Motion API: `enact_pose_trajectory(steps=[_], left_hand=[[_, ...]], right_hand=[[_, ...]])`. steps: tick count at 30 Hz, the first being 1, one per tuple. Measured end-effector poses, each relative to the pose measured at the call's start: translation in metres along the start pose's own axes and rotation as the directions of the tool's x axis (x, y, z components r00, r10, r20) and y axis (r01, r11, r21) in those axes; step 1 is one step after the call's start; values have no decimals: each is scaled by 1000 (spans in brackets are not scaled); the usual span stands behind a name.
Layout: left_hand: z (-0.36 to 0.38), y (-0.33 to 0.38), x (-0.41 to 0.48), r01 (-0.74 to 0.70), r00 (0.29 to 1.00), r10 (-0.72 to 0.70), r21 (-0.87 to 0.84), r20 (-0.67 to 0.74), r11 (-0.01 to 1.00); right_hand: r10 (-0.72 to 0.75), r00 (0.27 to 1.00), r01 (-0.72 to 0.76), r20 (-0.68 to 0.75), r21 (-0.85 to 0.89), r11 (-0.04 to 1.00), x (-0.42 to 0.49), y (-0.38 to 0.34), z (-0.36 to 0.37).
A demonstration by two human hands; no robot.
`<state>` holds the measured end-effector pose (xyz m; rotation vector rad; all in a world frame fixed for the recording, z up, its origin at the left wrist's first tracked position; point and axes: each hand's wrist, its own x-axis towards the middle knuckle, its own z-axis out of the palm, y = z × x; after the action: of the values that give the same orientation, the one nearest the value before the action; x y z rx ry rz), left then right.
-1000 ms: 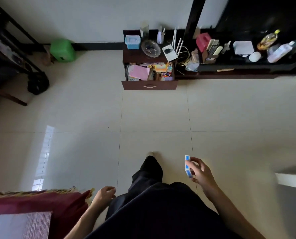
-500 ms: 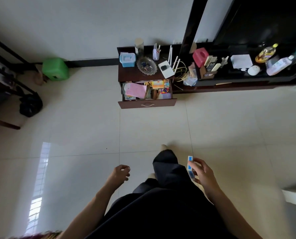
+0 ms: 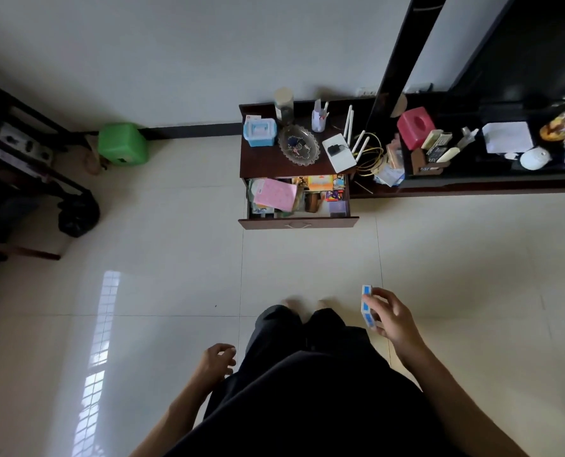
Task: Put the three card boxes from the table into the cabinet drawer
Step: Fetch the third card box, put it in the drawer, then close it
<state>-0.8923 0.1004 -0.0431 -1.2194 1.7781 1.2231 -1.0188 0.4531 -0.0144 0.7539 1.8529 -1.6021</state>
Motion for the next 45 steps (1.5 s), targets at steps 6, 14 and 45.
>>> enact_pose_trajectory(steps=[6,14,45], left_hand=[[-36,35,41,11,1000,-11,102,4,995],[-90,147,111,4,999,-7,88,41,996],[-39,358,233,160,981,-167,71,95,984]], right_hand=[[12,1000,-12,-8,-35,999,51,-56,32],[27,999,-30,-39,-65,997,107,-131,80],[293,956,-292,-5,-87,952,386,-247,98]])
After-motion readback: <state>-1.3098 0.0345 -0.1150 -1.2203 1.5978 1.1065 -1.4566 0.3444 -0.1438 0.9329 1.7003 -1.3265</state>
